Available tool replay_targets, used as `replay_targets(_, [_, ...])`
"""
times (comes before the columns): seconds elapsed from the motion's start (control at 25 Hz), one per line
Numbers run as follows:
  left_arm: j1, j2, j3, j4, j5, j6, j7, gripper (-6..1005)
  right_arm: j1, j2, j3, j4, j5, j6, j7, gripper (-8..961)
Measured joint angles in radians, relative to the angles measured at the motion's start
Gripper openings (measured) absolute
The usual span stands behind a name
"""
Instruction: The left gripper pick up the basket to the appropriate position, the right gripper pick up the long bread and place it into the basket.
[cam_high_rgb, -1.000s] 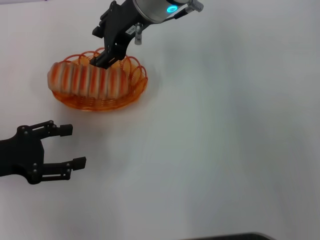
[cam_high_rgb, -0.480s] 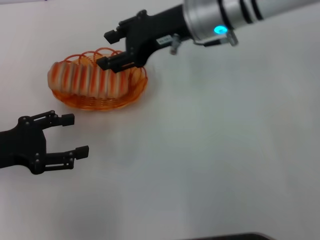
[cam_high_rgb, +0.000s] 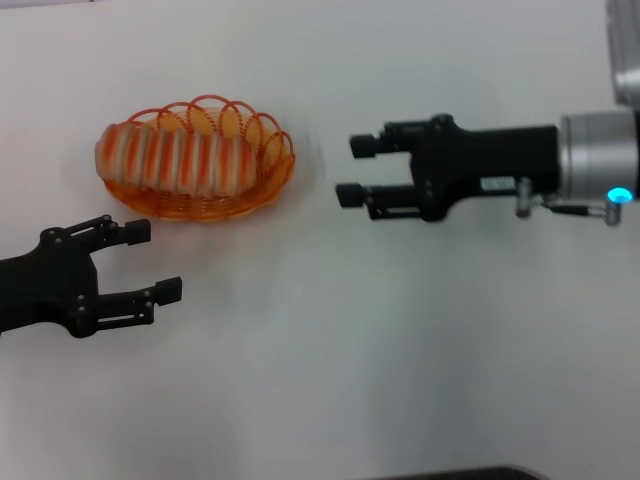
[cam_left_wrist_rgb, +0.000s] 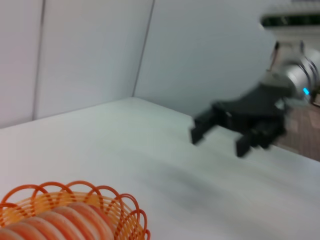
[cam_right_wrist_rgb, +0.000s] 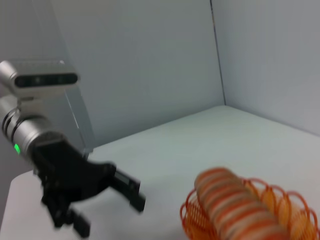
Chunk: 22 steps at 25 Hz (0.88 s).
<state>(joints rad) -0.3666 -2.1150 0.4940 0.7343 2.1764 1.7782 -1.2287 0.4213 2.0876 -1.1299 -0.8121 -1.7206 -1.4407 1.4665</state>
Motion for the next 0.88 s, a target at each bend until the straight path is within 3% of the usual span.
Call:
replay_targets(0.24, [0.0,-0.002,-0.014,-0.009,0.0,-0.001,0.0,872,-0.066,-0.001,0.084,0.114,-0.002,-0.069,-0.16,694])
replay_targets(0.44, [-0.008,-0.001,-0.017,-0.014,0.001,-0.007,0.0,872,-0.098,-0.006,0.094,0.152,-0.035,-0.082,-0.228,695])
replay_targets(0.88, [-0.003,0.001,-0.017,-0.039,0.012,-0.058,0.0,871,-0.102,-0.009,0.109,0.188,-0.081,-0.054,-0.244,694])
